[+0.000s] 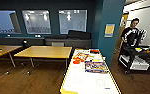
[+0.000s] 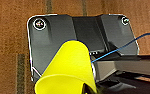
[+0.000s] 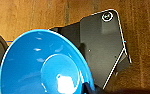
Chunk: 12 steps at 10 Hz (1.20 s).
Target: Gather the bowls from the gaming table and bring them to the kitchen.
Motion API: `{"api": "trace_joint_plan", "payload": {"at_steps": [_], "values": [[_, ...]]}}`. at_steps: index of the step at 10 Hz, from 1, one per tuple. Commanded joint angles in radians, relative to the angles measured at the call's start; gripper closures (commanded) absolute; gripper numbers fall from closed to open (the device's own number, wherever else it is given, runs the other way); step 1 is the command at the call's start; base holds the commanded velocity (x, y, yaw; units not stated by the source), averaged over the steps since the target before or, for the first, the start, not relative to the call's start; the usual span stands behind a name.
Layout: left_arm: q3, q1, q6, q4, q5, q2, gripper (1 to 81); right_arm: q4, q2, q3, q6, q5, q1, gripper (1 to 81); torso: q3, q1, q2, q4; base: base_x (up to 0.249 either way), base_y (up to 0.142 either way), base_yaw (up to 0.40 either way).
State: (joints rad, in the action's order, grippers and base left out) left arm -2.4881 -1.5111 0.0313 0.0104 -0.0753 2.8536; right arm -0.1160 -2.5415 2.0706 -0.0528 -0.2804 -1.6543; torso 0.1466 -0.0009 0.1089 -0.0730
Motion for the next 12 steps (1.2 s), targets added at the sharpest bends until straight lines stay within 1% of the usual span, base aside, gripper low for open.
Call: {"api": "trace_joint_plan", "payload": {"at_steps": [1,4,12], "values": [[-0.006,0.042,0.012,0.005,0.051,-0.015,81.1,-0.022,0.041,-0.021,-0.004,0.037,0.030,81.1,0.000,0.001,0.000,0.000,-0.140,0.000,0.000],[-0.009,0.039,0.012,0.002,0.051,-0.020,81.1,-0.022,0.059,-0.031,-0.002,0.037,0.037,81.1,0.000,0.001,0.000,0.000,-0.140,0.000,0.000],[-0.015,0.031,0.012,-0.003,0.046,-0.014,81.1,-0.025,0.056,-0.041,-0.002,0.037,0.035,81.1,0.000,0.001,0.000,0.000,-0.141,0.000,0.000]]}}
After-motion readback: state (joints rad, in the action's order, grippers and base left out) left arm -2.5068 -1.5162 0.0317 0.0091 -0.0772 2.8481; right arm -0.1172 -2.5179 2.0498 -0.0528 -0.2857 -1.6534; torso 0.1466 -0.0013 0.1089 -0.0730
